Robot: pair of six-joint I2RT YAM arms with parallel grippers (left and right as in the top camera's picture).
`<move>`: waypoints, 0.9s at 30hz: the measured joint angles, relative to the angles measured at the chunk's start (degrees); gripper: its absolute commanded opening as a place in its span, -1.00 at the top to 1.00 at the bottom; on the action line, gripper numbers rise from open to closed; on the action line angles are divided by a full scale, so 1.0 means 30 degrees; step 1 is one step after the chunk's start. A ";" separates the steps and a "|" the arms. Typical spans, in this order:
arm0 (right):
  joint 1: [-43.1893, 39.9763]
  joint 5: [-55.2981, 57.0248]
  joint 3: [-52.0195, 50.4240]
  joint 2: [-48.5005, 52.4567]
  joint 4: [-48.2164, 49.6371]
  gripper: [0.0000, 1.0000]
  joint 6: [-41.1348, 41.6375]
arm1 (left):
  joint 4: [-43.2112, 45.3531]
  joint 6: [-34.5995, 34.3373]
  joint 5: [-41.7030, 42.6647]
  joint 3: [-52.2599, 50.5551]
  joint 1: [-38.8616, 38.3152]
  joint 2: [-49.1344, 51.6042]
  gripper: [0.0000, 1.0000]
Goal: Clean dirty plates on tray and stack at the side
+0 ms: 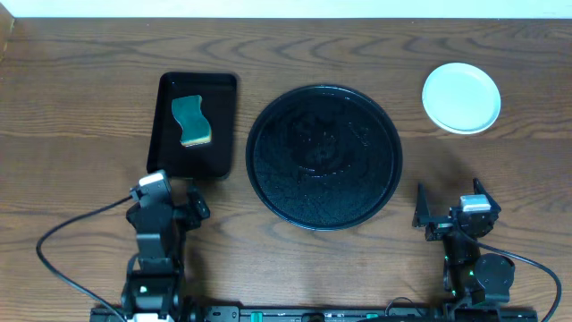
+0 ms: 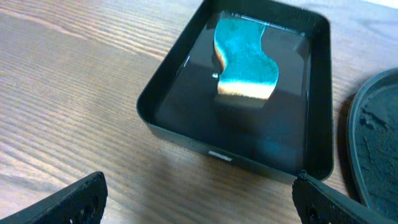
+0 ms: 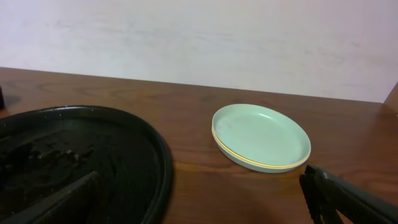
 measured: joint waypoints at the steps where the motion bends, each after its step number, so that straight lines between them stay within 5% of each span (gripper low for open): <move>1: 0.0000 0.0000 0.0000 0.0000 0.0000 -0.99 0.0000 | 0.0386 0.0000 0.0000 -0.0408 0.0000 -0.0408 -0.92; 9: 0.0000 0.0000 0.0000 0.0000 0.0007 -0.99 0.0000 | 0.2040 0.0015 0.0146 -0.3373 0.0000 -0.4350 -0.91; 27: 0.0000 0.0007 0.0000 -0.0015 0.0007 -0.99 0.0000 | 0.1647 0.1960 0.1078 -0.3322 0.0000 -1.0105 -0.92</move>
